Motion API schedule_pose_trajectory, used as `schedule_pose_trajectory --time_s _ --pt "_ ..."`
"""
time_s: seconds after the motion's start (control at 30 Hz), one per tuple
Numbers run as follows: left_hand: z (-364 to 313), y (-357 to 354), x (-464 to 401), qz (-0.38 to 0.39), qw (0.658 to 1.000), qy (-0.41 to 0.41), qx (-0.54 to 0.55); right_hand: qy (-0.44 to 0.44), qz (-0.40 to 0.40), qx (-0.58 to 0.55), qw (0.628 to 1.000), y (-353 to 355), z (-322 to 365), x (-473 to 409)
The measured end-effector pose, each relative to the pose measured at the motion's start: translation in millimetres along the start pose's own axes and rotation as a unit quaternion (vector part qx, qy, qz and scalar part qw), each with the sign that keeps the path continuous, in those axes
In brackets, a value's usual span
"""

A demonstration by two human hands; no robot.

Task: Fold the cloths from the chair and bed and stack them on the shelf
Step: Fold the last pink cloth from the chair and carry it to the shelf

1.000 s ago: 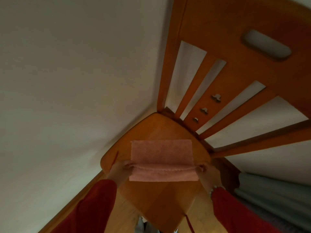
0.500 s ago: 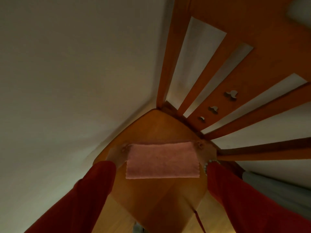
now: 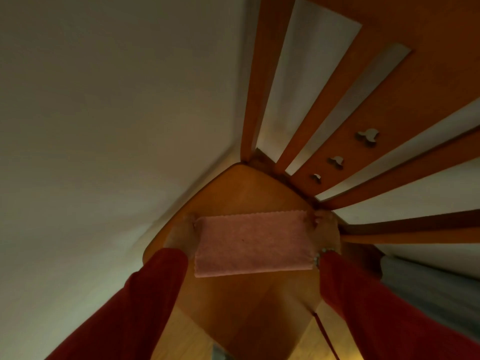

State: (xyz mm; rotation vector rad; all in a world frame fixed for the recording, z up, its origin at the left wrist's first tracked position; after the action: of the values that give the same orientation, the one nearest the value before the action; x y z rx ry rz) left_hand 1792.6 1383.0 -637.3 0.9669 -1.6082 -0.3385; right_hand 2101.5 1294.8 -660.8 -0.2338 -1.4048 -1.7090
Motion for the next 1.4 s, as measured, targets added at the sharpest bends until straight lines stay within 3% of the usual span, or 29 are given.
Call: schedule_pose_trajectory --time_s 0.07,0.13,0.23,0.33,0.47,0.57,0.7,0.77,0.83,0.9,0.97,1.0,1.13,1.23,1.4 --pt "-0.6 -2.6 8.1 -0.027 0.998 -0.01 -0.051 -0.029 -0.022 0.02 0.999 -4.3 -13.8 13.2" --pt "-8.9 -8.8 23.7 -0.057 0.976 -0.084 -0.19 -0.038 -0.005 0.042 0.998 -14.8 -28.1 22.2" --pt "-30.3 -36.4 46.9 0.018 0.954 -0.205 -0.218 -0.063 0.03 -0.011 0.997 -28.0 -43.1 31.9" --pt "-42.5 -72.6 53.5 0.099 0.927 -0.273 -0.238 -0.085 0.08 -0.086 0.989 -32.5 -42.4 38.5" --pt "-42.3 -91.3 39.6 0.141 0.916 -0.238 -0.29 -0.113 0.138 -0.059 0.982 -21.9 -22.7 46.1" --pt "-46.2 -88.1 37.1 0.142 0.916 -0.218 -0.305 -0.06 0.11 -0.085 0.989 -12.8 -4.2 55.3" --pt "-50.5 -84.0 39.8 0.147 0.941 -0.197 -0.234 0.013 0.102 -0.142 0.984 -13.7 25.1 84.2" --pt "-59.1 -67.1 44.1 0.114 0.961 -0.181 -0.178 0.053 0.09 -0.151 0.983 -17.7 45.7 101.0" --pt "-67.4 -40.9 51.6 0.126 0.979 -0.162 0.01 0.084 0.091 -0.14 0.982 -30.1 63.6 113.3" --pt "-63.8 -24.1 56.0 0.188 0.943 -0.126 0.243 0.121 0.102 -0.116 0.981 -50.2 78.6 124.5" --pt "-33.3 -16.8 45.0 0.181 0.874 0.064 0.446 0.155 0.119 -0.082 0.977 -74.3 89.6 134.0" --pt "-19.3 -15.2 41.3 0.162 0.859 0.106 0.475 0.168 0.13 -0.065 0.975 -85.0 93.6 137.6" --pt "11.3 -19.6 34.2 0.169 0.857 0.13 0.469 0.175 0.189 -0.045 0.965 -119.9 100.8 149.4" --pt "19.6 -21.5 31.3 0.151 0.863 0.132 0.463 0.173 0.186 -0.031 0.967 -131.2 100.8 151.1" --pt "35.1 -20.7 25.7 0.066 0.949 0.042 0.305 0.169 0.252 -0.067 0.951 -136.4 90.2 151.2"
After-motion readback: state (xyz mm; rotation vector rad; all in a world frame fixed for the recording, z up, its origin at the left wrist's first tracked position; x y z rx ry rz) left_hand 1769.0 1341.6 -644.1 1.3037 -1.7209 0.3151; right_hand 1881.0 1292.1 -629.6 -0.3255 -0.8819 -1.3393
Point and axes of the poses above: each hand's wrist, its own x-axis away from the middle knuckle, its own y-axis out of the back of the hand, z = x × y, the point moved 3 cm from there along -x, towards the middle knuckle, and after that the axes turned 1 degree about x, right-handed, at the moved point
